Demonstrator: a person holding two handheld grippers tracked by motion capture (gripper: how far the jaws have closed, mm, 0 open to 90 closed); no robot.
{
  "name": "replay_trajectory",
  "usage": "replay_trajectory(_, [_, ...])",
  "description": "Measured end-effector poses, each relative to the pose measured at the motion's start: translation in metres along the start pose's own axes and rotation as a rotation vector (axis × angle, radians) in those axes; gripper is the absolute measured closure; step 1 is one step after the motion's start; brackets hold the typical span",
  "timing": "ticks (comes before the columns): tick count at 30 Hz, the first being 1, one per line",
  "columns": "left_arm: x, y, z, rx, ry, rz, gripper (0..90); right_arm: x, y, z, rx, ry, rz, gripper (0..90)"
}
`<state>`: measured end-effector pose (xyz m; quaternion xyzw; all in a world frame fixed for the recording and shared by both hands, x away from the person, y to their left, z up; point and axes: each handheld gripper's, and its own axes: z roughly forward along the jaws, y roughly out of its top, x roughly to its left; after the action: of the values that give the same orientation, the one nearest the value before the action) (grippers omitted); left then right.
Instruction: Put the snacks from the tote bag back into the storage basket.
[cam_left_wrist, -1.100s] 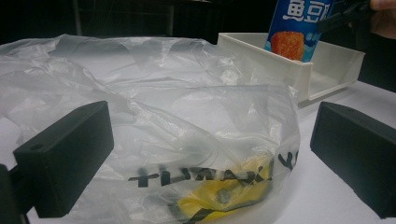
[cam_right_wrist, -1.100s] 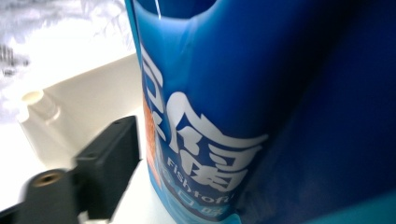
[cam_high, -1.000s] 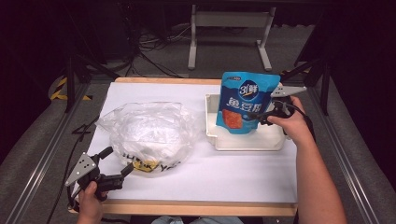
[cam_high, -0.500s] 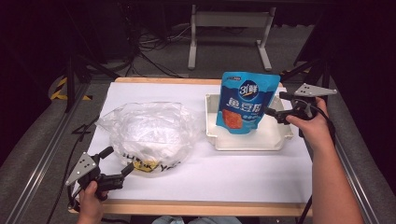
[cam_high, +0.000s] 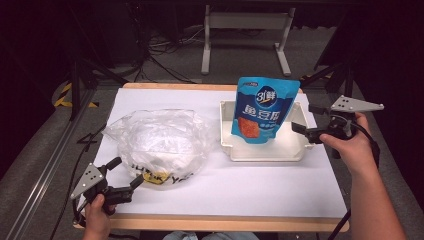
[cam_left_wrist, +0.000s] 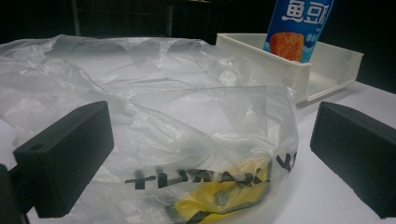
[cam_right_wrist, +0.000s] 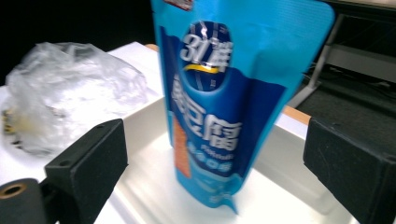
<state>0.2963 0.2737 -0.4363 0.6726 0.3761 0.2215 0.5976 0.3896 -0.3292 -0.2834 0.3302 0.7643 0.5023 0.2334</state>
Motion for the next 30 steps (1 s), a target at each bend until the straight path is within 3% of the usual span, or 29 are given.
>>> replay_trajectory(12, [-0.001, 0.001, 0.001, 0.002, -0.006, 0.008, 0.2, 0.047, 0.003, -0.009, -0.007, 0.095, -0.016, 5.5])
replay_trajectory(14, [-0.001, 0.001, 0.001, 0.013, -0.008, 0.012, 0.2, 0.060, 0.001, -0.007, -0.010, 0.126, -0.028, 5.5])
replay_trajectory(22, [-0.001, 0.001, 0.001, 0.012, -0.008, 0.012, 0.2, 0.086, -0.009, 0.005, 0.007, 0.198, -0.035, 6.2])
replay_trajectory(30, [-0.001, 0.001, 0.000, 0.010, -0.008, 0.013, 0.2, 0.103, -0.024, 0.021, 0.009, 0.201, -0.043, 6.1])
